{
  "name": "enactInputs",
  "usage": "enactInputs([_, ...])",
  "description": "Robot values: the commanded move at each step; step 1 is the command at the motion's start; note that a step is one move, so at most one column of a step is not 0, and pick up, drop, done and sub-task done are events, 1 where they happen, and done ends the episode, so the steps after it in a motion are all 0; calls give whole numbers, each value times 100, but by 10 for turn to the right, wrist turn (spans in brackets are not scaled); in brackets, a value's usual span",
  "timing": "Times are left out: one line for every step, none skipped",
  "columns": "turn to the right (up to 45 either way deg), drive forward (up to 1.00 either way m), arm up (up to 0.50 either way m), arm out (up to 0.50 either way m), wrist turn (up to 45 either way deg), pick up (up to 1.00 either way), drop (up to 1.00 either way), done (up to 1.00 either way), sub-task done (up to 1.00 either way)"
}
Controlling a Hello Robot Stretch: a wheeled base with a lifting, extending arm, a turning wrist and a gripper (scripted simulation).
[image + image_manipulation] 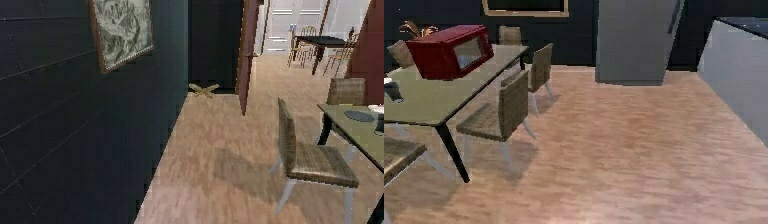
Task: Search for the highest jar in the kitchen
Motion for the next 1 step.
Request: enactInputs([0, 100, 0, 0, 0, 0, 0, 0, 0])
